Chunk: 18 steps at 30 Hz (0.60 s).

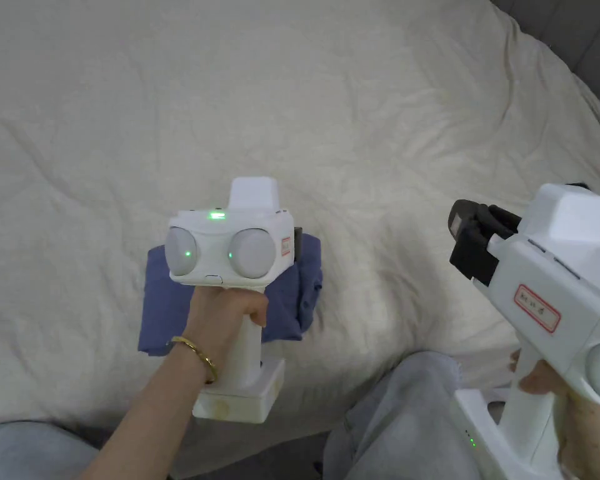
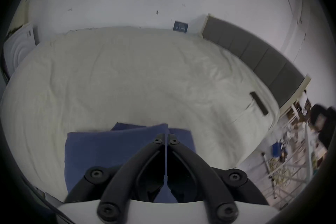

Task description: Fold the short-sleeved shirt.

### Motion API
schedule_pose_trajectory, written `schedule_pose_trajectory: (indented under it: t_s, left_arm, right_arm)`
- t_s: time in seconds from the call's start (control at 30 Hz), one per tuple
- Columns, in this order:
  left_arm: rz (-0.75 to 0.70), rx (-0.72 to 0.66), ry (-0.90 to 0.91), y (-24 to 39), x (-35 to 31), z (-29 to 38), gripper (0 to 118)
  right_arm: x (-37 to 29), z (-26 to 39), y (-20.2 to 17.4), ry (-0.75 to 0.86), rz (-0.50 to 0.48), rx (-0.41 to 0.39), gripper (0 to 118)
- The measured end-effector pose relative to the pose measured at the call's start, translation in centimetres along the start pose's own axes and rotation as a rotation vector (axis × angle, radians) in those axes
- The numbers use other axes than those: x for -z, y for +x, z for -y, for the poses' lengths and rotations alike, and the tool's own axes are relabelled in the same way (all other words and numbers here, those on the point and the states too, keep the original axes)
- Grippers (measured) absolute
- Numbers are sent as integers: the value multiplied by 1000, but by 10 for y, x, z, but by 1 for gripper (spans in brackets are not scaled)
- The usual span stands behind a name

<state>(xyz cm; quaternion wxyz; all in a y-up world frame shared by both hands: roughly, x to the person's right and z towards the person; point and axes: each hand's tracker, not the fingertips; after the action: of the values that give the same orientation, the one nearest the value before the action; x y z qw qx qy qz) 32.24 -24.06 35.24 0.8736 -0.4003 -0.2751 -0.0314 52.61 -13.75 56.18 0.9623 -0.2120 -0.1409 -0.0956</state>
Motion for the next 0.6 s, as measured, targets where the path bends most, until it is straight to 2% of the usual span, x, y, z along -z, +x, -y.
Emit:
schedule_pose_trajectory:
  t_s: [0.07, 0.1, 0.2, 0.27, 0.33, 0.37, 0.4, 0.47, 0.6]
  left_arm:
    - [-5, 11, -76, -2, 16, 19, 2]
    - [-46, 19, -151, 47, -6, 4, 2]
    - [-75, 99, -214, 74, 3, 17, 2]
    - [-67, 65, -162, 62, 15, 20, 2]
    - [-42, -8, -213, 66, 9, 5, 2]
    - [20, -45, -220, 34, 29, 5, 2]
    - [47, -71, -218, 28, 24, -2, 2]
    - [53, -133, -71, 13, -2, -17, 2]
    - [-31, -119, 214, -19, -64, -26, 2]
  right_arm:
    - [0, 1, -2, 1, -9, 2, 2]
    - [0, 1, -2, 0, -12, 2, 2]
    - [0, 1, -3, -1, -14, 4, 2]
    - [-1, 1, -3, -1, -14, 6, 2]
    - [-1, 0, -5, -1, -17, 8, 2]
    - [0, 0, -6, -2, -22, 8, 2]
    - [0, -1, -8, -4, -25, 6, 2]
    - [1, -3, -14, 1, -40, -2, 2]
    - [11, -7, -34, 3, -82, -39, 2]
